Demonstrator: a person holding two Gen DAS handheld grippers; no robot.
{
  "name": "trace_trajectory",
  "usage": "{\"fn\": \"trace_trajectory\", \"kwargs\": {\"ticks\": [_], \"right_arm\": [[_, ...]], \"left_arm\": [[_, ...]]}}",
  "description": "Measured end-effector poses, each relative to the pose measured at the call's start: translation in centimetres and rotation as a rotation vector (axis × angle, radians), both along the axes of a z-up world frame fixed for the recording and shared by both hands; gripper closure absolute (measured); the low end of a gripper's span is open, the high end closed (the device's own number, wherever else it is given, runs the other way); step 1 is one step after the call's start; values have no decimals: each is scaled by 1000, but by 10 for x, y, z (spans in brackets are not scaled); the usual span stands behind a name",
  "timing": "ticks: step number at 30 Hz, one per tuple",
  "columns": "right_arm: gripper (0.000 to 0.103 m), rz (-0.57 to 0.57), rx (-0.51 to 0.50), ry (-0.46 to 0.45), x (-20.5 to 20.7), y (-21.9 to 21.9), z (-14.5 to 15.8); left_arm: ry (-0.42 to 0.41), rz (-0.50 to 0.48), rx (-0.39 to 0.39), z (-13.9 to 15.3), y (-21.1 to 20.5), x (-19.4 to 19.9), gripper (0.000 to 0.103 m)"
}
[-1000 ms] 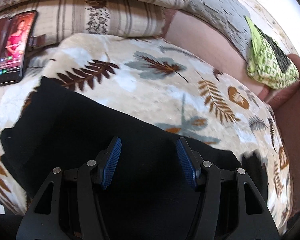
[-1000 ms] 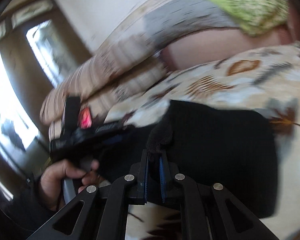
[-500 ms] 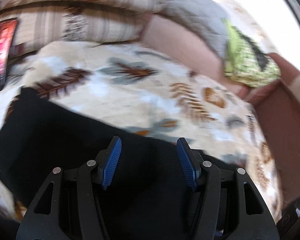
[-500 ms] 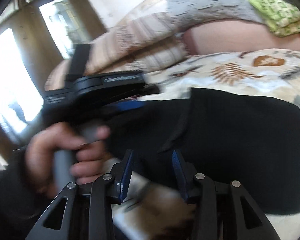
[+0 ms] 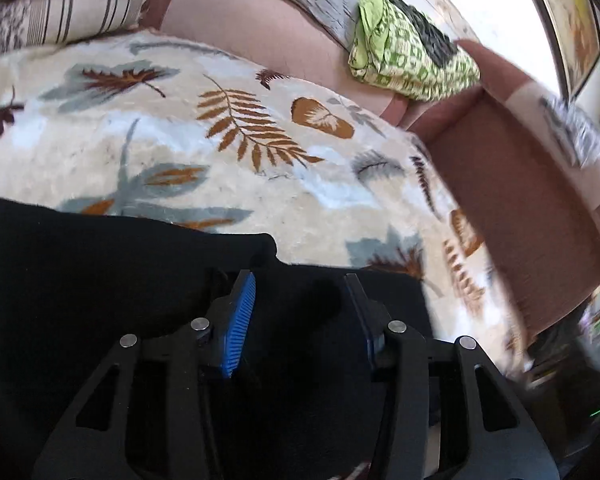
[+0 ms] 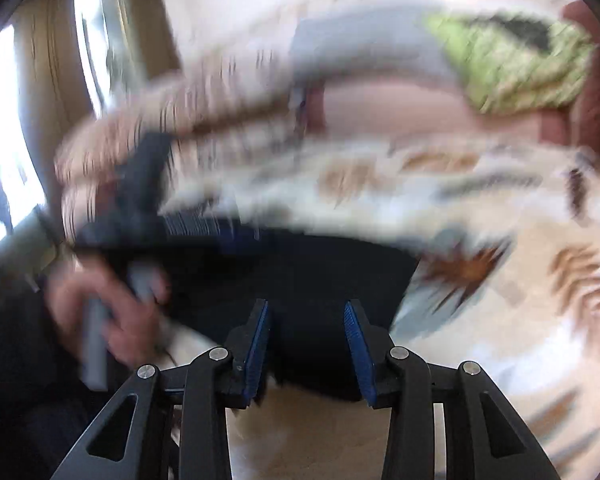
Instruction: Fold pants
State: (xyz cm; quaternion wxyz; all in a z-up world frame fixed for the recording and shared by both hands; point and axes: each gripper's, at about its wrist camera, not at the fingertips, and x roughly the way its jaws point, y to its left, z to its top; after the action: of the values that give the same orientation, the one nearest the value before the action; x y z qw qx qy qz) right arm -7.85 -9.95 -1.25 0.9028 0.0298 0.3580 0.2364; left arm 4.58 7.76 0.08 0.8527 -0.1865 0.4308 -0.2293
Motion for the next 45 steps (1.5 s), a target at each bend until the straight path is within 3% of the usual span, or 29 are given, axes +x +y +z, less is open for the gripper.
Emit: {"fn": "trace_trajectory", "kwargs": {"ticks": [1, 2, 3, 5, 7, 11, 16, 20, 26, 30, 34, 36, 39, 42, 45], "right_arm": [[65, -7, -23, 18, 3, 4, -13], [65, -26, 18, -6, 2, 1, -12], [66, -41, 57, 35, 5, -3, -9], [68, -40, 80, 48, 9, -8, 3], [68, -61, 89, -4, 12, -15, 22], [68, -136, -42, -21, 48, -16, 31], [67, -10, -144, 69, 87, -3, -6], [67, -21, -144, 99, 91, -6, -2], [67, 36, -188, 134, 98, -2, -2], [67, 89, -192, 141, 100, -5, -3], [66, 84, -150, 106, 94, -12, -6], [66, 86, -184, 120, 96, -7, -2], [65, 134, -268, 151, 104, 3, 3], [64, 127, -235, 200, 111, -1, 4], [63, 105, -223, 186, 109, -1, 3]], "left_arm": [[10, 3, -14, 0, 2, 0, 59], [10, 3, -24, -1, 2, -1, 59], [10, 3, -27, -1, 3, -1, 59], [7, 4, -16, 0, 1, -2, 59], [4, 11, -13, 0, 1, -2, 59], [-2, 13, -15, -3, 4, -3, 59], [-19, 25, -25, -7, 3, -6, 59], [-47, 30, 16, -6, -3, -9, 59], [-18, 28, -8, 2, 3, -8, 58], [-84, 44, -41, 34, 17, -34, 58], [-121, 128, -108, 61, 51, -73, 56], [-116, 170, -126, 65, 66, -86, 50], [-96, 207, -101, 68, 82, -104, 49], [-72, 221, -56, 68, 86, -116, 49], [-45, 241, -73, 63, 85, -120, 49]]}}
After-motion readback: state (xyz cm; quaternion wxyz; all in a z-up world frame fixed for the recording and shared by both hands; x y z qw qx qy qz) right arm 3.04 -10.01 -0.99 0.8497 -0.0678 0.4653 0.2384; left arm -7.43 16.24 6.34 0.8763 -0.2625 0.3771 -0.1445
